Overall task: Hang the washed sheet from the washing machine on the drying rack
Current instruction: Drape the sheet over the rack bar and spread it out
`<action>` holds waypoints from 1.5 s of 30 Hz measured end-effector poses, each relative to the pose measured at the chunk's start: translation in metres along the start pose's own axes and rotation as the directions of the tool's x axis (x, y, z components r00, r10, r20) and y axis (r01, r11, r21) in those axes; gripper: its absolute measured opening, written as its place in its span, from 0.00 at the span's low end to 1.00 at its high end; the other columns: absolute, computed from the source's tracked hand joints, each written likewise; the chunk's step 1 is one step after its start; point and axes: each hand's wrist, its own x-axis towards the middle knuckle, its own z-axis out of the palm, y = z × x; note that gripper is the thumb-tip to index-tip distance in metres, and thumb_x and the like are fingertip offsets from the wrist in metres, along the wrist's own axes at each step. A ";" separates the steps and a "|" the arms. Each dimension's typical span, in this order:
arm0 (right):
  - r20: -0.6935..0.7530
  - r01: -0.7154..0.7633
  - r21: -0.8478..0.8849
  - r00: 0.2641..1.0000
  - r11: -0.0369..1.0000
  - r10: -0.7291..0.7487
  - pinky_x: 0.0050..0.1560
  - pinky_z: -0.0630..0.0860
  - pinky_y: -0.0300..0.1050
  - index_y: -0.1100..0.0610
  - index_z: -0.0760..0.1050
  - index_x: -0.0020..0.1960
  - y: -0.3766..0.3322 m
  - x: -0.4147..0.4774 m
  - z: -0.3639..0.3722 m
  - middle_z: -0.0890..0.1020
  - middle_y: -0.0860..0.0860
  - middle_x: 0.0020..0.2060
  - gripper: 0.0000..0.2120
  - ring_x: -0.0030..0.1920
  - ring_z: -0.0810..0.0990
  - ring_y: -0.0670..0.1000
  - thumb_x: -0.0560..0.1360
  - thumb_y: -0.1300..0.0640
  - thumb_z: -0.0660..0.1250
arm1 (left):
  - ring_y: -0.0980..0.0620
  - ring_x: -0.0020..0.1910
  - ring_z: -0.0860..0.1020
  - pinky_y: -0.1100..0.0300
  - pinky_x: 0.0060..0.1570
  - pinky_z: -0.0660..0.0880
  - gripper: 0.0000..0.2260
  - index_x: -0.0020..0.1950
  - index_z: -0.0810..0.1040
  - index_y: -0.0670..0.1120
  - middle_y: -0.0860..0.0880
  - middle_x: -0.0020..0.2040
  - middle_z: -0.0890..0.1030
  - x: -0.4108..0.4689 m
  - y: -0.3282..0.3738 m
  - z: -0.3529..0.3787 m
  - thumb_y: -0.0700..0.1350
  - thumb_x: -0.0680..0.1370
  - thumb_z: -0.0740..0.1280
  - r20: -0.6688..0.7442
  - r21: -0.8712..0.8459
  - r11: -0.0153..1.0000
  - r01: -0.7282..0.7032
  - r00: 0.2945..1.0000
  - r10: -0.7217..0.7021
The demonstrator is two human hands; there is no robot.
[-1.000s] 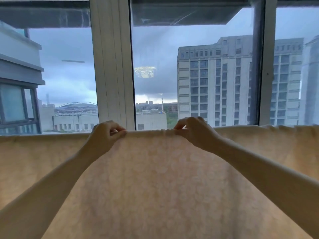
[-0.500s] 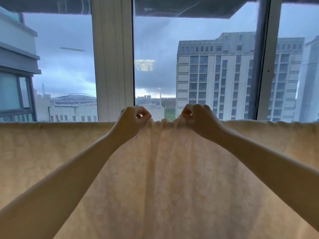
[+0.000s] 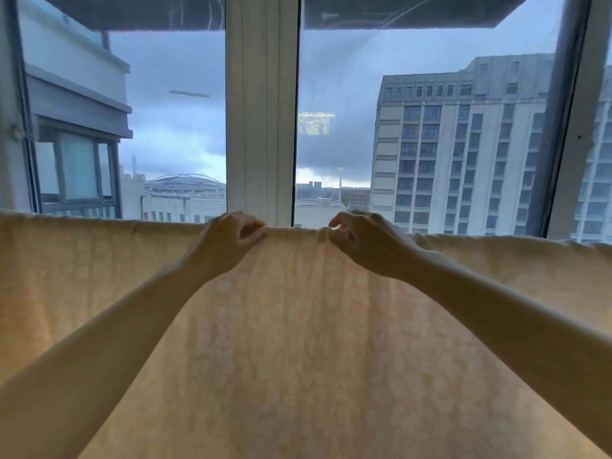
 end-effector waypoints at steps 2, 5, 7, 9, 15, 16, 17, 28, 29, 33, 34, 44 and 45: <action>-0.007 0.023 -0.001 1.000 1.000 -0.023 0.46 0.81 0.46 0.56 0.76 0.59 -0.004 0.005 0.007 0.81 0.53 0.52 0.12 0.45 0.81 0.49 0.80 0.51 0.61 | 0.54 0.46 0.79 0.63 0.50 0.74 0.12 0.58 0.81 0.44 0.47 0.51 0.83 -0.004 -0.008 -0.005 0.48 0.77 0.68 -0.022 -0.003 1.000 0.003 1.000 -0.003; -0.050 0.030 0.017 0.998 0.999 -0.029 0.46 0.81 0.46 0.57 0.79 0.54 -0.008 0.012 0.013 0.83 0.52 0.47 0.09 0.41 0.81 0.48 0.79 0.54 0.64 | 0.57 0.43 0.79 0.71 0.47 0.71 0.11 0.55 0.82 0.43 0.48 0.49 0.84 -0.006 -0.013 -0.011 0.46 0.75 0.70 -0.070 -0.015 1.000 0.005 0.998 -0.006; -0.089 0.018 0.047 0.996 0.999 -0.014 0.46 0.81 0.48 0.57 0.80 0.51 -0.009 0.015 0.015 0.84 0.51 0.44 0.07 0.40 0.82 0.48 0.78 0.55 0.66 | 0.62 0.41 0.78 0.72 0.45 0.71 0.09 0.52 0.84 0.44 0.50 0.45 0.84 -0.006 -0.013 -0.014 0.45 0.74 0.72 -0.108 -0.054 0.998 0.015 0.994 -0.021; -0.117 -0.003 0.051 0.993 0.999 0.009 0.45 0.81 0.50 0.56 0.81 0.47 -0.010 0.019 0.017 0.84 0.50 0.41 0.05 0.39 0.82 0.49 0.77 0.58 0.66 | 0.64 0.41 0.78 0.72 0.45 0.71 0.06 0.49 0.85 0.44 0.52 0.41 0.83 -0.004 -0.012 -0.016 0.43 0.73 0.73 -0.152 -0.096 0.995 0.035 0.987 -0.049; -0.234 0.031 0.048 0.972 0.998 -0.019 0.44 0.79 0.45 0.57 0.79 0.47 -0.025 0.030 0.018 0.83 0.50 0.42 0.07 0.39 0.80 0.49 0.79 0.59 0.63 | 0.57 0.41 0.80 0.60 0.50 0.77 0.04 0.47 0.84 0.43 0.50 0.40 0.83 -0.002 -0.017 -0.021 0.40 0.75 0.70 -0.325 -0.176 0.981 0.086 0.935 -0.141; -0.225 0.043 0.042 0.974 0.998 -0.032 0.44 0.79 0.45 0.58 0.79 0.47 -0.027 0.033 0.021 0.83 0.50 0.42 0.07 0.39 0.80 0.49 0.79 0.59 0.63 | 0.57 0.42 0.80 0.61 0.49 0.76 0.04 0.47 0.84 0.43 0.50 0.41 0.83 -0.003 -0.019 -0.022 0.40 0.76 0.70 -0.314 -0.167 0.982 0.091 0.939 -0.141; -0.198 0.051 0.037 0.979 0.998 -0.043 0.44 0.80 0.46 0.58 0.79 0.47 -0.029 0.034 0.023 0.83 0.50 0.41 0.06 0.38 0.80 0.49 0.79 0.60 0.63 | 0.58 0.42 0.80 0.64 0.48 0.75 0.04 0.47 0.84 0.44 0.50 0.42 0.84 -0.004 -0.021 -0.023 0.41 0.76 0.70 -0.278 -0.141 0.986 0.092 0.952 -0.129; -0.036 0.110 0.074 0.994 0.991 -0.107 0.44 0.82 0.46 0.59 0.78 0.53 -0.084 0.080 0.058 0.84 0.52 0.46 0.08 0.41 0.83 0.49 0.77 0.60 0.63 | 0.54 0.51 0.78 0.59 0.55 0.72 0.09 0.58 0.81 0.46 0.49 0.55 0.82 -0.028 -0.104 -0.068 0.41 0.79 0.66 -0.091 0.044 0.988 0.146 0.986 -0.142; -0.032 0.112 0.069 0.993 0.991 -0.110 0.43 0.82 0.46 0.58 0.78 0.52 -0.089 0.085 0.064 0.84 0.52 0.44 0.08 0.40 0.83 0.49 0.77 0.59 0.63 | 0.54 0.51 0.78 0.58 0.56 0.73 0.10 0.58 0.81 0.46 0.49 0.54 0.82 -0.030 -0.113 -0.072 0.41 0.78 0.66 -0.076 0.056 0.989 0.139 0.988 -0.134; -0.019 0.112 0.062 0.994 0.992 -0.111 0.41 0.82 0.46 0.58 0.76 0.56 -0.122 0.104 0.085 0.84 0.53 0.46 0.09 0.39 0.83 0.49 0.79 0.56 0.63 | 0.53 0.54 0.77 0.57 0.56 0.73 0.10 0.58 0.81 0.46 0.50 0.56 0.82 -0.029 -0.150 -0.089 0.41 0.78 0.67 -0.081 0.118 0.989 0.093 0.993 -0.084; -0.017 0.108 0.065 0.994 0.992 -0.107 0.42 0.82 0.47 0.59 0.75 0.58 -0.130 0.110 0.090 0.84 0.53 0.48 0.11 0.41 0.83 0.50 0.79 0.55 0.63 | 0.54 0.54 0.76 0.59 0.56 0.72 0.10 0.59 0.81 0.46 0.50 0.56 0.81 -0.028 -0.160 -0.093 0.42 0.78 0.67 -0.080 0.128 0.988 0.085 0.994 -0.075; -0.034 0.044 0.032 0.999 0.999 -0.042 0.46 0.82 0.49 0.58 0.76 0.58 -0.200 0.160 0.143 0.83 0.54 0.47 0.14 0.41 0.83 0.50 0.78 0.50 0.64 | 0.64 0.42 0.77 0.71 0.46 0.71 0.09 0.53 0.84 0.46 0.55 0.45 0.82 -0.028 -0.245 -0.128 0.47 0.76 0.69 -0.055 0.032 0.999 0.018 0.998 -0.017; -0.046 0.047 0.018 0.998 0.999 -0.046 0.45 0.82 0.48 0.58 0.77 0.55 -0.206 0.163 0.146 0.83 0.53 0.45 0.12 0.40 0.82 0.49 0.78 0.51 0.65 | 0.64 0.41 0.77 0.72 0.45 0.70 0.08 0.52 0.84 0.46 0.55 0.44 0.82 -0.026 -0.246 -0.128 0.47 0.76 0.70 -0.068 0.014 1.000 0.004 0.998 -0.003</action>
